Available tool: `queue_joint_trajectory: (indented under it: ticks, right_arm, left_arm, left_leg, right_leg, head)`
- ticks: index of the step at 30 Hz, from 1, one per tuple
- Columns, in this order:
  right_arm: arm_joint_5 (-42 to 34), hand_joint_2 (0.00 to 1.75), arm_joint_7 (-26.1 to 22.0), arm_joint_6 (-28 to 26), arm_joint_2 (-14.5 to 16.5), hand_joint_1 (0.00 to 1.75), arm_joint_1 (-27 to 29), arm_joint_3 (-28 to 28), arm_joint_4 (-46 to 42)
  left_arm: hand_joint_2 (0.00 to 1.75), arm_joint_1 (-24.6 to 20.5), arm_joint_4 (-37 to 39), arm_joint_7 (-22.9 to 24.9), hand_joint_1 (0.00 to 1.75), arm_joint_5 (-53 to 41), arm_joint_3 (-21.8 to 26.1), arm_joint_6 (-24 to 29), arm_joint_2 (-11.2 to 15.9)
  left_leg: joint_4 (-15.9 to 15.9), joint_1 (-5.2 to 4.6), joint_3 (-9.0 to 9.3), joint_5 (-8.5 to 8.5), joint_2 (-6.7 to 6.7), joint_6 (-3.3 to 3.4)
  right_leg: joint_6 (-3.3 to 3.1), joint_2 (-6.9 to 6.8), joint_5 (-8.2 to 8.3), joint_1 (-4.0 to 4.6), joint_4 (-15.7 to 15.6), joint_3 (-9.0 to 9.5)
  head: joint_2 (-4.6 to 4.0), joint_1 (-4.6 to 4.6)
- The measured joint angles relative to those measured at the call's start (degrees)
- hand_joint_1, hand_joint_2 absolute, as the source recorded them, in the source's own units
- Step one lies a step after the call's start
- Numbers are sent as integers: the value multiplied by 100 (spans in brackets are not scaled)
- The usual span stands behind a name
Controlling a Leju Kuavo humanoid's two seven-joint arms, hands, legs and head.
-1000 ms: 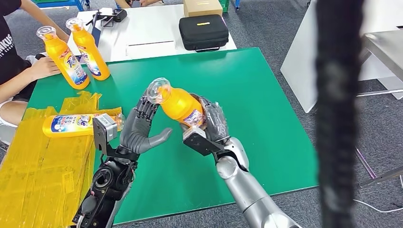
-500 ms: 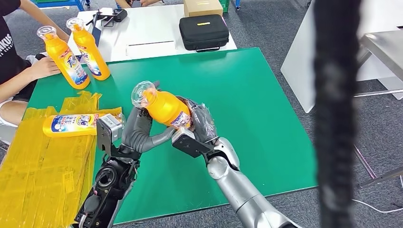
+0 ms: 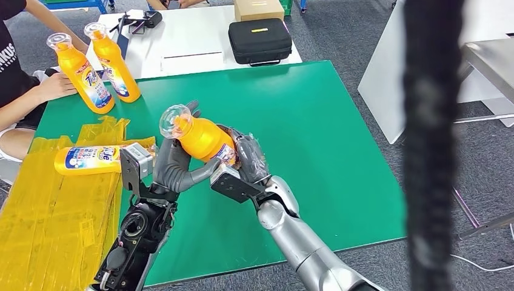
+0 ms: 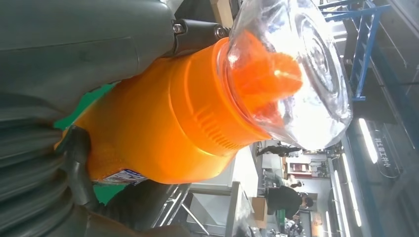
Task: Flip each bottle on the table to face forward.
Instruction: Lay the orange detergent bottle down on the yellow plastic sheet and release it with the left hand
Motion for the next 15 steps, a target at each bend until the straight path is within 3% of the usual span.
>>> queue_joint_trajectory:
  ticks: [15]
  right_arm:
    - [36, 175, 29, 30, 1, 175, 1, 72, 1]
  left_arm:
    - [175, -20, 67, 0, 0, 68, -12, 0, -2]
  left_leg:
    - [0, 0, -1, 0, 1, 0]
  right_leg:
    - [0, 0, 0, 0, 0, -2]
  head:
    - [0, -1]
